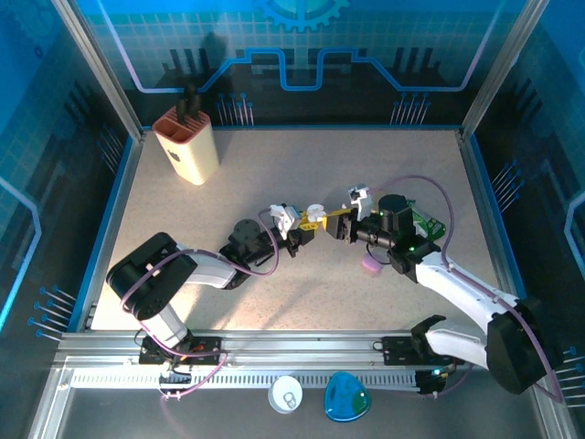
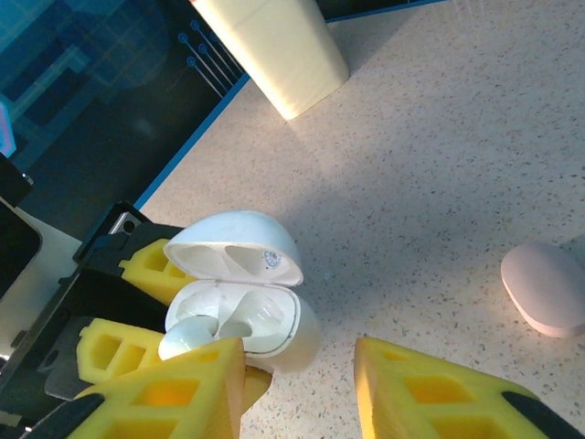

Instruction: Insert wireless bluetooth earbuds into charging case

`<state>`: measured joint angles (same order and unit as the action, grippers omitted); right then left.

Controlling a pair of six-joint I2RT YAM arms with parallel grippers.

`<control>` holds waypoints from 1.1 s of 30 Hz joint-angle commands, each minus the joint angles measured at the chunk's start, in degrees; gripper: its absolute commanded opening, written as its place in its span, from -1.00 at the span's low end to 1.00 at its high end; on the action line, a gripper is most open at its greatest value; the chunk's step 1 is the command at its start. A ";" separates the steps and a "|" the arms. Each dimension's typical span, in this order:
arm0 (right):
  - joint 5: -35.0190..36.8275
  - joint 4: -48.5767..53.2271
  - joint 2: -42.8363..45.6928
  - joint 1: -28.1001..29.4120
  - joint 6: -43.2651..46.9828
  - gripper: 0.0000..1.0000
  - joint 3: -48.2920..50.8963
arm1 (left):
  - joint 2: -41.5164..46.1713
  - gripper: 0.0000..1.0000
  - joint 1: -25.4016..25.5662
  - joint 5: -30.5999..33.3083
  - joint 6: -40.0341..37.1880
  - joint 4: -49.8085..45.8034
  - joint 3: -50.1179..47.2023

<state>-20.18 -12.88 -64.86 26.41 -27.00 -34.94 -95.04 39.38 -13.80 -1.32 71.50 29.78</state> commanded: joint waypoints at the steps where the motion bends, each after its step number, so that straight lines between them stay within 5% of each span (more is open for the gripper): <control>1: -2.09 1.25 -0.27 -0.57 1.88 -0.25 -1.55 | -0.15 -0.75 -0.14 -1.66 1.32 3.17 0.18; 18: -3.19 0.66 -2.38 1.42 2.07 -0.21 -2.87 | -1.72 -0.75 -0.11 -1.42 1.41 1.07 1.71; 33: -3.19 -0.24 -3.60 1.77 1.88 0.10 -3.48 | -1.81 -0.75 -0.42 -1.95 1.67 2.63 1.08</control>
<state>-22.33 -12.03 -69.49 27.83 -25.87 -37.58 -96.07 39.11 -13.80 -0.01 71.07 29.98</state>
